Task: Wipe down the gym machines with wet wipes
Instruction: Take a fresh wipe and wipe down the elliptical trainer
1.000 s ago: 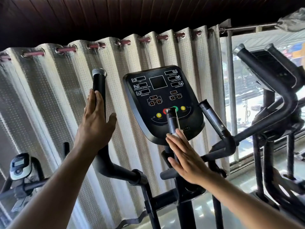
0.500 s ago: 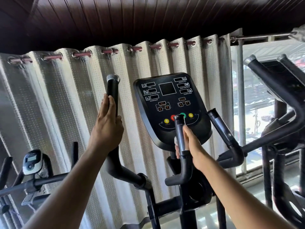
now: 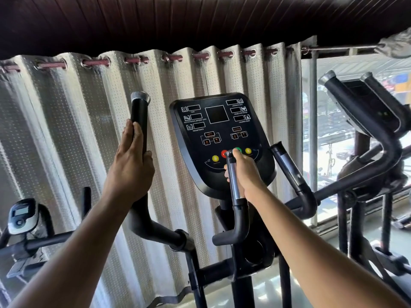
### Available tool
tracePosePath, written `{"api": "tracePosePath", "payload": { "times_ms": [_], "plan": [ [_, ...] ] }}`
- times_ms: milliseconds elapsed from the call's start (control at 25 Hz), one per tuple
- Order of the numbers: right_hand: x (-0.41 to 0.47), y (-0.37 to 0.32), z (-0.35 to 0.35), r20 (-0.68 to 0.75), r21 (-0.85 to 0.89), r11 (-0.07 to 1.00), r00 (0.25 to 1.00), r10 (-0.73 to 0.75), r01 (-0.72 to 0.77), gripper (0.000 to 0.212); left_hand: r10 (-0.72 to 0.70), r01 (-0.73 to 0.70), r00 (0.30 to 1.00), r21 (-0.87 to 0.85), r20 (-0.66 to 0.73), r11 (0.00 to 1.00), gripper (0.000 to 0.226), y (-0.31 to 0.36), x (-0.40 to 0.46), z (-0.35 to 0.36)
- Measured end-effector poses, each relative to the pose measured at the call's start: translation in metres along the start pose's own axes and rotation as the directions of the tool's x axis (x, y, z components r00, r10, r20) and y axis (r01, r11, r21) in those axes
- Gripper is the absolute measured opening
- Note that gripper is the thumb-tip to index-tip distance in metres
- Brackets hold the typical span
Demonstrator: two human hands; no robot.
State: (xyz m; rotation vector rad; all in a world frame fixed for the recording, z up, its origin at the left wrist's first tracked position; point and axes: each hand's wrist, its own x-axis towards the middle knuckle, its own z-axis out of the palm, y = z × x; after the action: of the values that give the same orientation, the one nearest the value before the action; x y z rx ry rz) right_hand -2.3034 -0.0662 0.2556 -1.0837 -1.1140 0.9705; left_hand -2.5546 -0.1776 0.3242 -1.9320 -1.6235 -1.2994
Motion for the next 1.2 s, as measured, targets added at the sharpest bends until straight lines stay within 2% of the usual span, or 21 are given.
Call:
{"api": "tracePosePath", "payload": {
  "times_ms": [40, 120, 240, 320, 560, 760, 920, 1040, 1200],
  "plan": [
    [-0.006, 0.006, 0.002, -0.055, -0.139, 0.987, 0.994, -0.093, 0.085, 0.047, -0.003, 0.003, 1.0, 0.0, -0.003, 1.0, 0.071, 0.0, 0.0, 0.0],
    [-0.025, 0.03, 0.002, -0.049, -0.264, 0.925, 0.954, -0.296, 0.274, 0.037, -0.004, 0.004, 1.0, -0.003, -0.004, 1.0, 0.071, 0.001, 0.0, 0.0],
    [-0.053, 0.067, -0.003, 0.057, -0.425, 0.769, 0.862, -0.504, 0.478, 0.055, -0.009, 0.009, 1.0, -0.009, -0.01, 1.0, 0.07, 0.002, 0.0, 0.0],
    [-0.053, 0.081, -0.009, 0.12, -0.476, 0.67, 0.797, -0.592, 0.57, 0.055, -0.01, 0.01, 1.0, -0.015, -0.007, 1.0, 0.07, 0.001, 0.0, -0.001],
    [-0.027, 0.026, -0.03, 0.14, -0.517, 0.634, 0.788, -0.599, 0.574, 0.045, 0.007, -0.013, 0.999, -0.191, -0.032, 0.981, 0.069, -0.002, -0.009, -0.002],
    [-0.042, -0.013, -0.036, 0.225, -0.509, 0.442, 0.61, -0.76, 0.739, 0.038, 0.032, -0.046, 0.998, -0.298, -0.052, 0.953, 0.067, -0.013, -0.042, -0.002],
    [-0.052, -0.068, -0.006, 0.236, -0.501, 0.324, 0.487, -0.841, 0.802, 0.032, 0.038, -0.045, 0.999, -0.341, -0.026, 0.939, 0.066, -0.012, -0.054, -0.003],
    [-0.054, -0.105, 0.029, 0.268, -0.458, 0.273, 0.424, -0.865, 0.846, 0.038, 0.034, -0.051, 0.998, -0.385, -0.05, 0.922, 0.063, -0.012, -0.061, -0.003],
    [-0.051, -0.138, 0.069, 0.42, -0.471, 0.112, 0.334, -0.844, 0.875, 0.035, 0.057, -0.092, 0.994, -0.434, -0.094, 0.896, 0.061, -0.015, -0.069, 0.001]
  ]
}}
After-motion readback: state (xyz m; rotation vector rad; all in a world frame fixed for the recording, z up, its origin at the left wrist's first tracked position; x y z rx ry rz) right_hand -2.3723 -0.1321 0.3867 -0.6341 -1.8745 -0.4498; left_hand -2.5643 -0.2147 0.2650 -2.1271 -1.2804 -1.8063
